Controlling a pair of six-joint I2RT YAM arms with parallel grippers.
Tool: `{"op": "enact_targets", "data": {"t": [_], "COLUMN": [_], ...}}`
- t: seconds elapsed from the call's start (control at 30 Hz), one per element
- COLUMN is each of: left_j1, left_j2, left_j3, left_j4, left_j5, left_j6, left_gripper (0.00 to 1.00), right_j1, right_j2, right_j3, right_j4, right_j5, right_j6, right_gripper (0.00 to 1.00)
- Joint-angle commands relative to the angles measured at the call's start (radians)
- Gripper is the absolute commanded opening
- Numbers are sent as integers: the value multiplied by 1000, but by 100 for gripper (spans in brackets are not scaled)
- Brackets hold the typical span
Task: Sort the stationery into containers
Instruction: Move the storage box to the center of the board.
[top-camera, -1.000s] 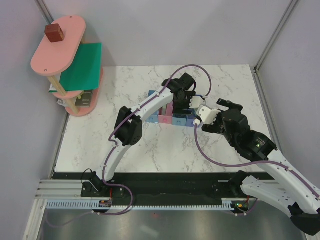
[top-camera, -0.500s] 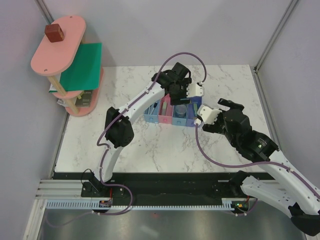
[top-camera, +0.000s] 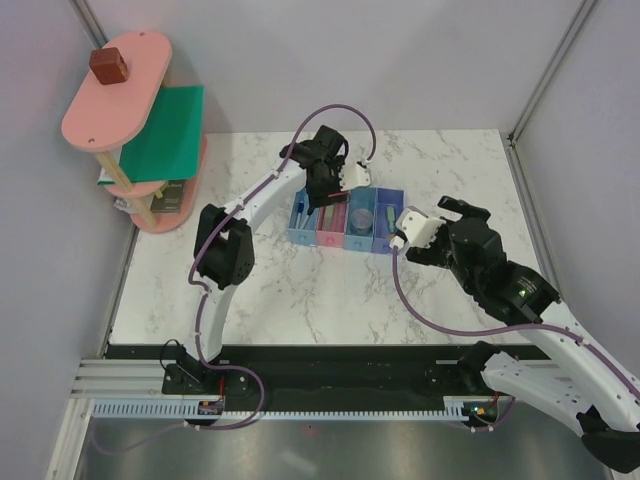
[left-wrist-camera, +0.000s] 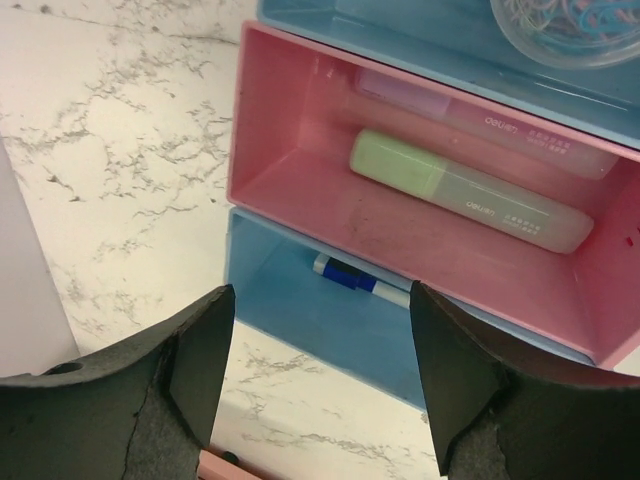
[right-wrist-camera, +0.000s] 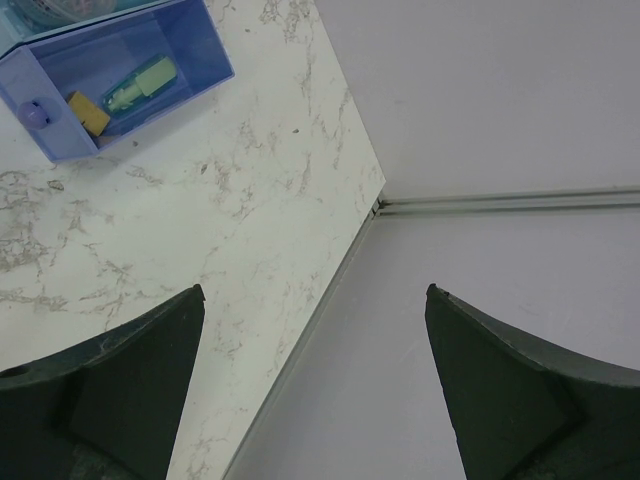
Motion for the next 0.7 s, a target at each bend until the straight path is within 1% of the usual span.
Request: {"op": "enact_targets", "data": {"t": [0.0,0.17,0.5,0.67], "left_j1": [-12,-14,-27,-40], "left_j2": [-3,-38,-110,-142], "left_j3": [-35,-103,-251,-290], "left_j4": [29,27,26,23], "left_j5": [-9,38,83,107], "left_j6": [-5,-14,-54,-75], "left_gripper": [76,76,74,74], "right_j1": [-5,-6,-6,-5], "right_j2": [-14,-7,-4,-6], "right_j3": [48,49,60,55], "right_j4": [-1,3,5,8], "right_j5": [-1,-9,-7,-10], "right_j6": [21,21,19,19], "right_gripper": [98,98,98,98]}}
